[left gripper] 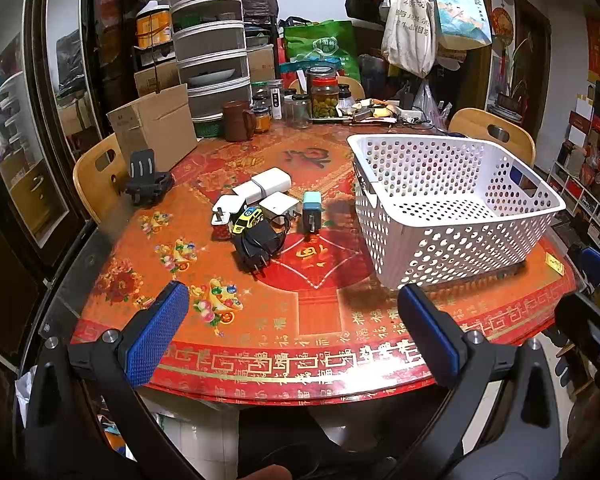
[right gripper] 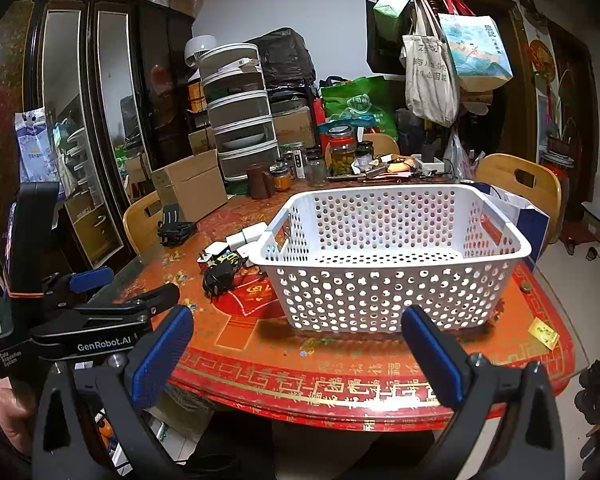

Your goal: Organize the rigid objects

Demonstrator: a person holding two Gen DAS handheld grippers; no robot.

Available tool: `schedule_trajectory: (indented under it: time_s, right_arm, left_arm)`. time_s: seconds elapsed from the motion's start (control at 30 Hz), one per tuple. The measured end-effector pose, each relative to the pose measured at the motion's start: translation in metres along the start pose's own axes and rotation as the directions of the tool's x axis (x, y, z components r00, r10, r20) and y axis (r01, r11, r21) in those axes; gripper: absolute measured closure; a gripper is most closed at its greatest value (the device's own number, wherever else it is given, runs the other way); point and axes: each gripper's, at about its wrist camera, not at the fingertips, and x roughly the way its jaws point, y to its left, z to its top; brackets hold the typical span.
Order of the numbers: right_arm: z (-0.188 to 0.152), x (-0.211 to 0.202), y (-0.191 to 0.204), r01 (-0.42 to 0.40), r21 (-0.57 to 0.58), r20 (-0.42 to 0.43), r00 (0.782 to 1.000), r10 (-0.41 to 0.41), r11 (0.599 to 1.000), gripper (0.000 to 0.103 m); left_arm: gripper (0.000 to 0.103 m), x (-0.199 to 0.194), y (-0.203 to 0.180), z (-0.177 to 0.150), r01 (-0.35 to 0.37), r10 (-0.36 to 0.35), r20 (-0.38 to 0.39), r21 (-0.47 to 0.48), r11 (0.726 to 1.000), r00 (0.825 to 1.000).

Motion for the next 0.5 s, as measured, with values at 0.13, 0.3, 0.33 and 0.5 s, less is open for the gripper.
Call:
schedule_trajectory:
  time_s: [0.13, 0.3, 0.33, 0.5]
  right_arm:
    - [-0.0003, 0.0003, 0.0004, 0.000, 0.000, 0.000, 1.000, 0.000, 1.000, 0.000]
    - [-0.0005, 0.0003, 0.0005, 0.002, -0.001, -0.001, 1.000, -0.002, 1.000, 0.000]
    - [-0.0007, 0.0004, 0.0003, 0.001, 0.000, -0.001, 1.000, -0.001, 1.000, 0.000]
    - [-0.0019, 0.0013, 0.0005, 0.002, 0.000, -0.002, 1.000, -0.002, 1.000, 0.000]
  left_arm:
    - [0.000, -0.0009, 0.0004, -0.0005, 0.002, -0.002, 0.003, 0.002, 1.000, 1.000]
    - [0.000, -0.0012, -0.0003, -0.0007, 0.004, -0.004, -0.002, 0.004, 1.000, 1.000]
    - [0.000, -0.0013, -0.0005, -0.0006, 0.003, -0.003, -0.002, 0.004, 1.000, 1.000]
    - [0.000, -0.0012, -0.0005, -0.0002, 0.003, -0.003, -0.003, 0.005, 1.000, 1.000]
